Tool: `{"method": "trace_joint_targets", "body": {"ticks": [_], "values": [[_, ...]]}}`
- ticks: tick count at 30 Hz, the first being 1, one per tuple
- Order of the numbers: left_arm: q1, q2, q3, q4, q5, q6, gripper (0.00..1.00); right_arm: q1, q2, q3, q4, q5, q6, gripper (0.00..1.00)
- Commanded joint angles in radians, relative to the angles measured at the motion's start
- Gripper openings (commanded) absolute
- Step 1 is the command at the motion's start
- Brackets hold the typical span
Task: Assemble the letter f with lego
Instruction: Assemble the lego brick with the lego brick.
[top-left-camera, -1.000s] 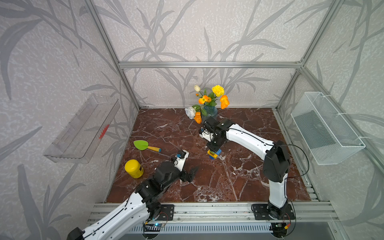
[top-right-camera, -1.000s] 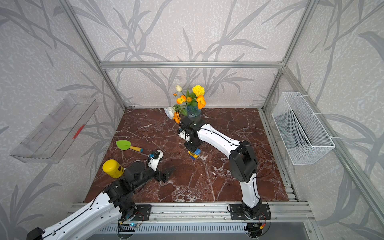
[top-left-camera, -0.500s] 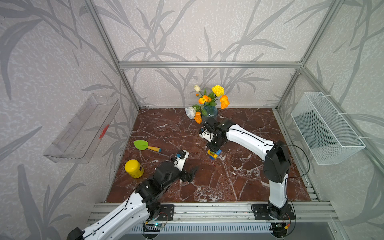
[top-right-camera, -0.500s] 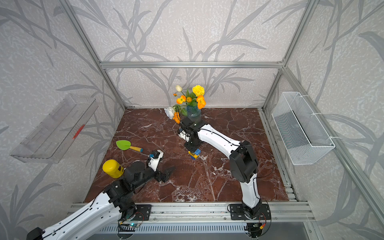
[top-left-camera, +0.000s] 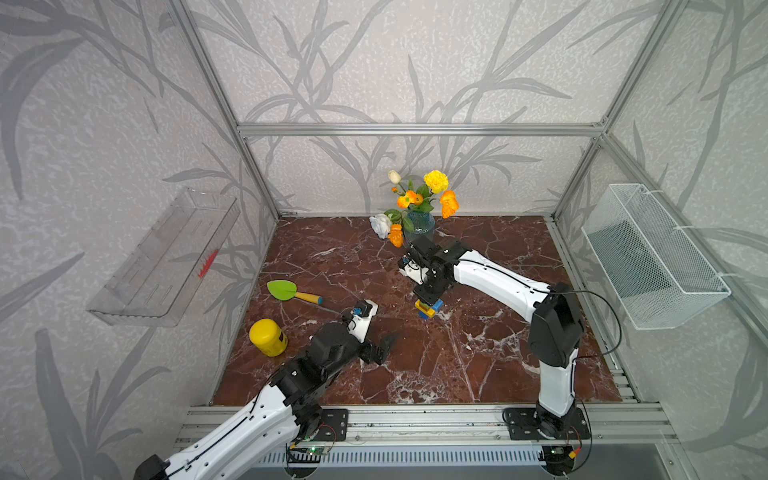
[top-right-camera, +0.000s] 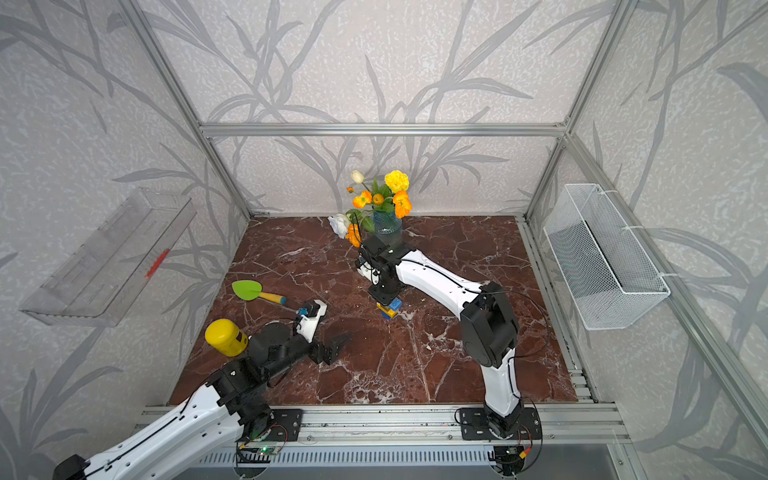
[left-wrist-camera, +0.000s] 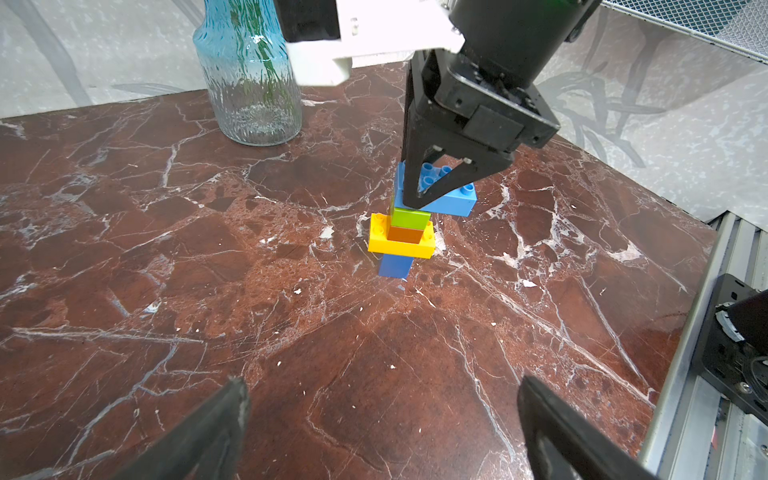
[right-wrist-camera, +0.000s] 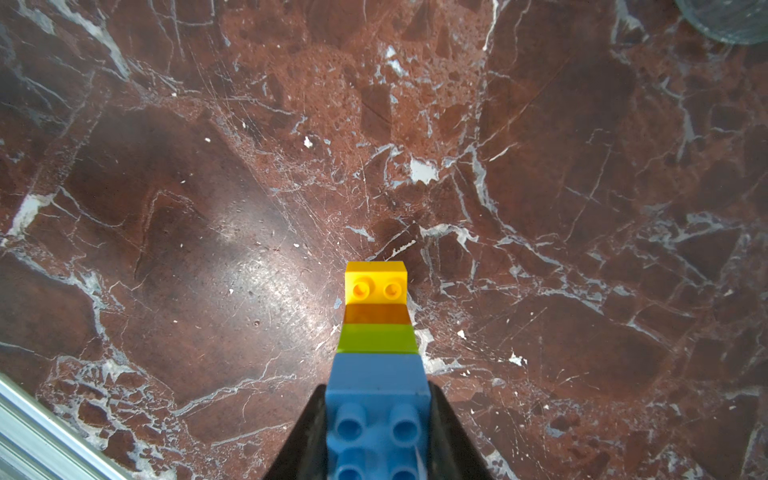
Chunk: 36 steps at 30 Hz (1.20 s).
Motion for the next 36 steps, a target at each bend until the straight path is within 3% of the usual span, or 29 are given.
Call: {"method": "trace_joint_targets", "body": {"ticks": [1,20,26,36], "values": [[0.006,-0.001,-0.006,0.018,-0.002,0.011,0.99,0.013,0.074,-0.060,-0.091,0.027,0.026,0.19],[0.008,0.002,-0.004,0.018,-0.001,0.011,0.99,0.015,0.185,0.109,-0.306,-0.056,-0.031,0.16],[0.007,-0.002,-0.007,0.018,0.000,0.011,0.99,0.012,0.183,0.096,-0.306,-0.073,-0.026,0.15],[0.008,0.002,-0.006,0.020,-0.001,0.011,0.99,0.007,0.196,0.061,-0.265,0.007,0.005,0.14]]}}
